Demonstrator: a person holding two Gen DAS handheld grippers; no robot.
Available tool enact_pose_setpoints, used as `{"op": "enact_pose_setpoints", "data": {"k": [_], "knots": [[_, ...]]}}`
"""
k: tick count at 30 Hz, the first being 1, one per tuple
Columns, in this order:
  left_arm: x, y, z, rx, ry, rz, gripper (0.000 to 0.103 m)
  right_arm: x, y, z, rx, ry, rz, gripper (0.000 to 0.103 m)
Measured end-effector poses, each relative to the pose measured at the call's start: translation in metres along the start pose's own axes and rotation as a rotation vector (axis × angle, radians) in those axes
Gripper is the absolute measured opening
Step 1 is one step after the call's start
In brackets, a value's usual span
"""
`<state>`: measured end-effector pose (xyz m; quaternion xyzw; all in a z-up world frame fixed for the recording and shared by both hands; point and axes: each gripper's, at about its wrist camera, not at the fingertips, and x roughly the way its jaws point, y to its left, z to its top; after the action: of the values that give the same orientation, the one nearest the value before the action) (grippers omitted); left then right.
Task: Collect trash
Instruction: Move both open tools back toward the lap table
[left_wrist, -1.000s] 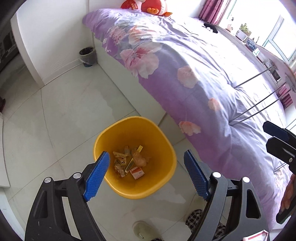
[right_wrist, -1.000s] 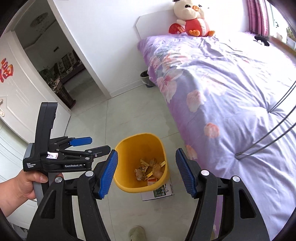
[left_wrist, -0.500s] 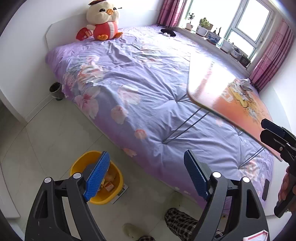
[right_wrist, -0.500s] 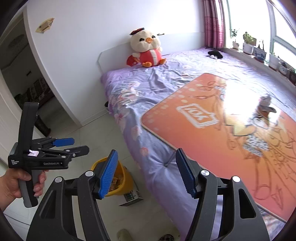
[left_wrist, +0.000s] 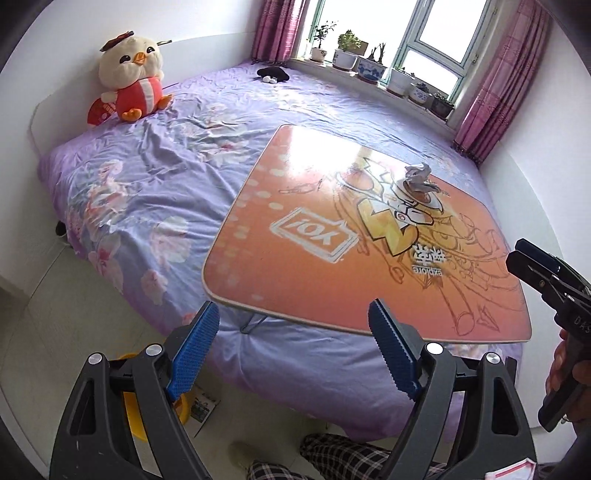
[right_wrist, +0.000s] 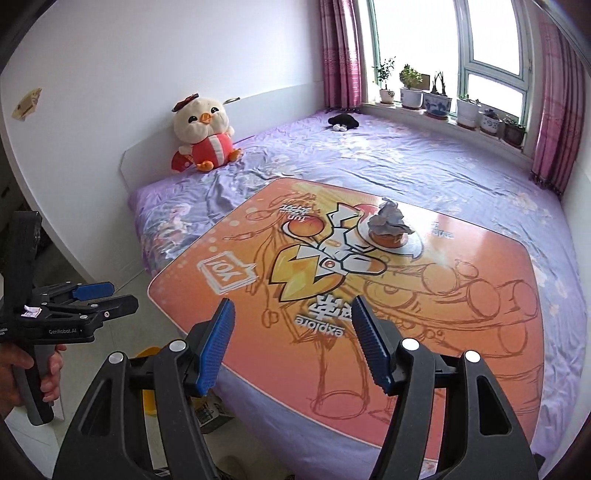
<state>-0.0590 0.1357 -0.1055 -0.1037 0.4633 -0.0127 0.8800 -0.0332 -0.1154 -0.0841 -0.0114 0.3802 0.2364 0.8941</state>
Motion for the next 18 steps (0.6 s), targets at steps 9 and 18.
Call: {"op": "enact_pose_setpoints", "data": {"k": [9, 18], "knots": [[0.046, -0.032, 0.084, 0.209, 0.003, -0.093, 0.083, 0.021, -0.036, 0.030, 0.132, -0.046, -0.121, 0.067], [0.122, -0.047, 0.183, 0.450, 0.021, -0.233, 0.083, 0.075, -0.063, 0.063, 0.287, -0.043, -0.287, 0.069]]}}
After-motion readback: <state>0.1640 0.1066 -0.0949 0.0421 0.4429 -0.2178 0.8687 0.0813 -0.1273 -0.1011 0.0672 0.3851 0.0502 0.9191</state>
